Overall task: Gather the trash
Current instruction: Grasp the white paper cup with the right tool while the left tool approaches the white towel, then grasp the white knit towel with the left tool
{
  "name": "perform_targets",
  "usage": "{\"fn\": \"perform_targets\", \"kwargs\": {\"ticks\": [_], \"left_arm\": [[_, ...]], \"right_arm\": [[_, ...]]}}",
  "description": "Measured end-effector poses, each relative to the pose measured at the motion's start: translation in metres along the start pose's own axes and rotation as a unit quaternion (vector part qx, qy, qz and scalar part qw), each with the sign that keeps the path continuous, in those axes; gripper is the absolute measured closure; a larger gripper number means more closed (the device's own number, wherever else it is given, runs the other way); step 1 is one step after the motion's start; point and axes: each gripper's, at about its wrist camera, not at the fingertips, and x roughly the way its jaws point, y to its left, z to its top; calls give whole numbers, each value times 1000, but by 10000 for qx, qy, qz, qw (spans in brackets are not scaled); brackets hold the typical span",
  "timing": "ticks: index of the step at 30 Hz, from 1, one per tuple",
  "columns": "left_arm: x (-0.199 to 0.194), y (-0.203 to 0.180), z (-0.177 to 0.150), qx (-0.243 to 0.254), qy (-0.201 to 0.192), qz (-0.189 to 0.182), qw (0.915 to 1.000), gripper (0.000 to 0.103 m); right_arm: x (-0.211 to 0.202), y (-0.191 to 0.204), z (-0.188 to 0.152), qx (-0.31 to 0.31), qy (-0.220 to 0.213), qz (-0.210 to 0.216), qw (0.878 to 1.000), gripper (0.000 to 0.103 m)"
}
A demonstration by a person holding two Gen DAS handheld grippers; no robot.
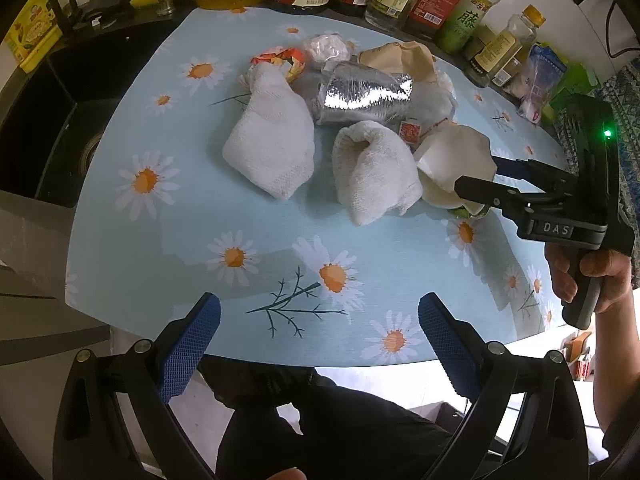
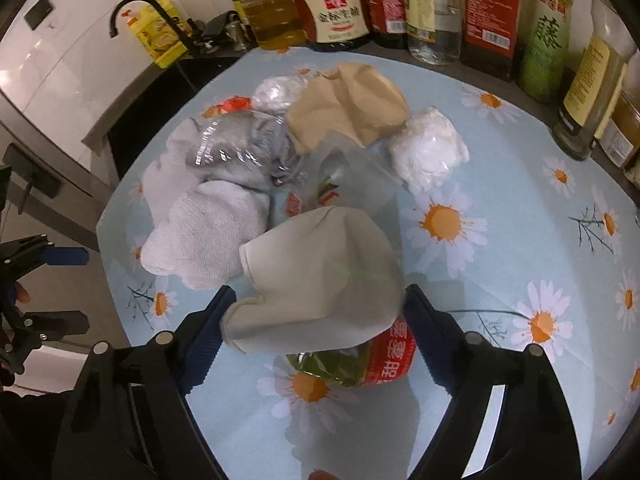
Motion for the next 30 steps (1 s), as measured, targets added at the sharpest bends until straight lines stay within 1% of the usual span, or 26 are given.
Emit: {"fn": "perform_targets", "kwargs": {"ticks": [5, 9, 13, 15, 18, 22, 25, 29, 30], "left_arm": [[1, -4, 3, 39, 6, 29, 10000, 7], [2, -6, 8, 99, -24, 30, 9999, 7], [5, -12, 17, 159, 10, -116, 9998, 7], [5, -16, 21, 214, -20, -129, 9997, 7], [9, -23, 31, 262, 14, -280, 9993, 7], [14, -33, 43, 394, 25, -367, 9985, 8], [19, -43, 53, 586, -7, -363, 9976, 8], [31, -48, 66, 647, 28, -270, 9975, 8], [33, -47, 68, 642, 38, -239, 9976, 11]], "right_arm": [[-4, 2, -1, -65, -91, 25, 9999, 20], [-17, 5, -4, -97, -252, 66, 9996, 20], [-31, 4, -9, -50, -406, -21, 9992, 20], [-39, 3, -13, 13, -494, -2, 9988, 20], [-52, 2, -19, 105, -640, -8, 9979, 20], [-67, -4, -27, 304, -829, 5, 9961, 20], [-75, -8, -36, 485, -921, 35, 9946, 20], [-82, -15, -49, 705, -990, 84, 9926, 20], [-84, -17, -53, 744, -999, 77, 9922, 20]]}}
